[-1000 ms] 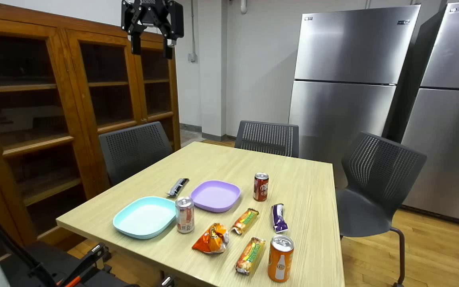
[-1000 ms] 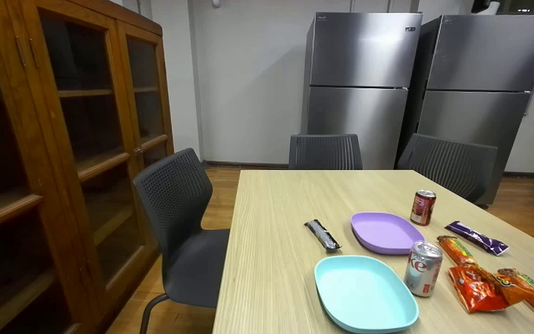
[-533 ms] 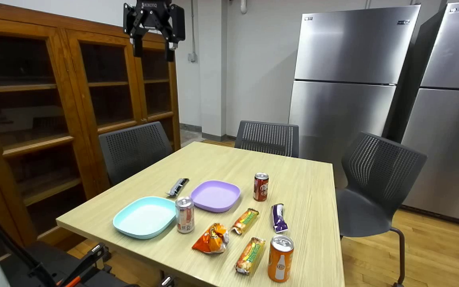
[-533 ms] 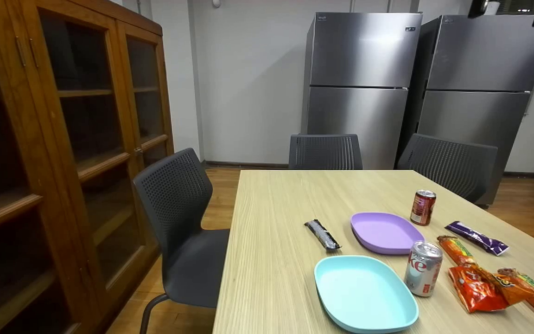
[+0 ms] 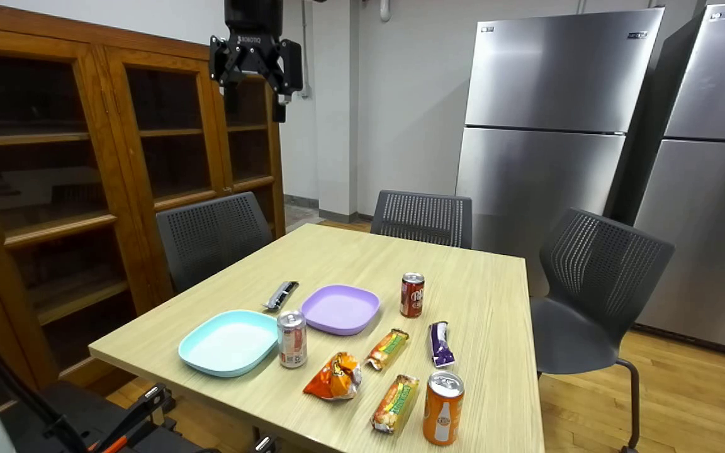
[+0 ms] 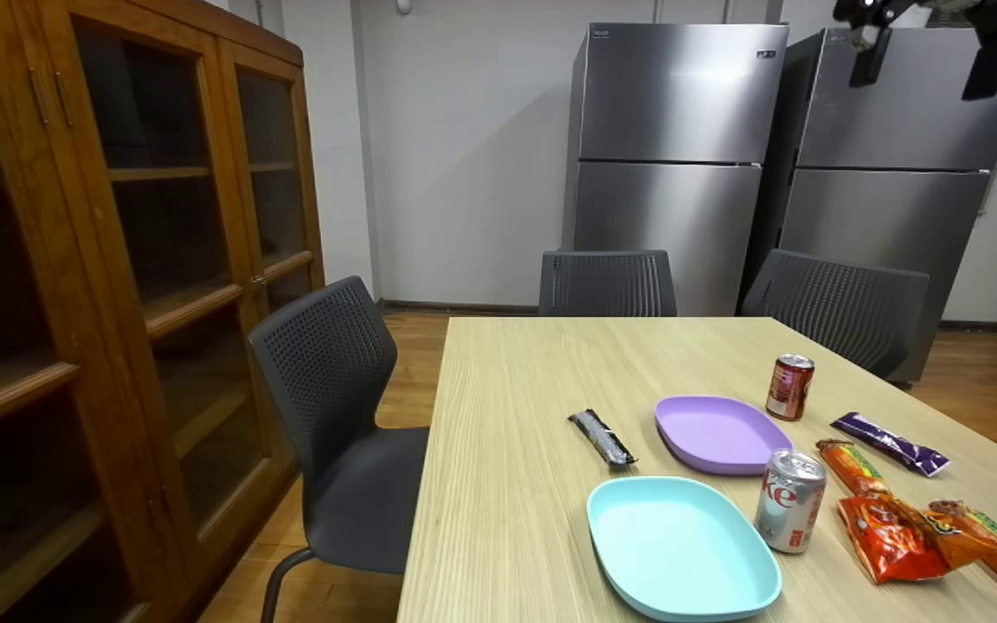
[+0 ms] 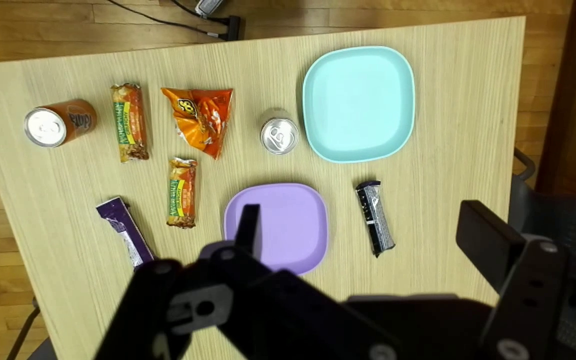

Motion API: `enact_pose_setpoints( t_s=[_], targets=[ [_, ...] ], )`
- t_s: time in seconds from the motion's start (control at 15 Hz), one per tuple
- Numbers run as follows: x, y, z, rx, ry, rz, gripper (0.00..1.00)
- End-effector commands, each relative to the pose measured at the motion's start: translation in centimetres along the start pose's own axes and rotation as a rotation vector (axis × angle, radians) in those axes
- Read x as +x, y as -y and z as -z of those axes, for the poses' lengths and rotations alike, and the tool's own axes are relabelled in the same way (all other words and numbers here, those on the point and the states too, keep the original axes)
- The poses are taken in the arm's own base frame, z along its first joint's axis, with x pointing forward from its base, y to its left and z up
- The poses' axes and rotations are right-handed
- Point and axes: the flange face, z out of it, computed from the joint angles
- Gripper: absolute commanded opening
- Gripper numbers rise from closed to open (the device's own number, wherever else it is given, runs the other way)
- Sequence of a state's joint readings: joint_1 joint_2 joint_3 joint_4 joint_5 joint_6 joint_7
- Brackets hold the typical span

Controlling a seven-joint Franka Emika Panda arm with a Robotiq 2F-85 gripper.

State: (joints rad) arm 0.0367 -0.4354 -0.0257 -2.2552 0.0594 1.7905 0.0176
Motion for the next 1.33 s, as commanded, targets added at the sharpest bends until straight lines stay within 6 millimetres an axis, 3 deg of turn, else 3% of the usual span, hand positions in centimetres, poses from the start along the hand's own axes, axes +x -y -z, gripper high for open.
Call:
enact_pose_setpoints(
  t_s=[0.0, 1.27],
  targets=[
    [0.7, -0.2, -1.7, -0.032, 0.008, 0.008, 1.00],
    [2.4, -1.7, -11.4, -0.059, -0.013, -0.023, 1.00]
  ],
)
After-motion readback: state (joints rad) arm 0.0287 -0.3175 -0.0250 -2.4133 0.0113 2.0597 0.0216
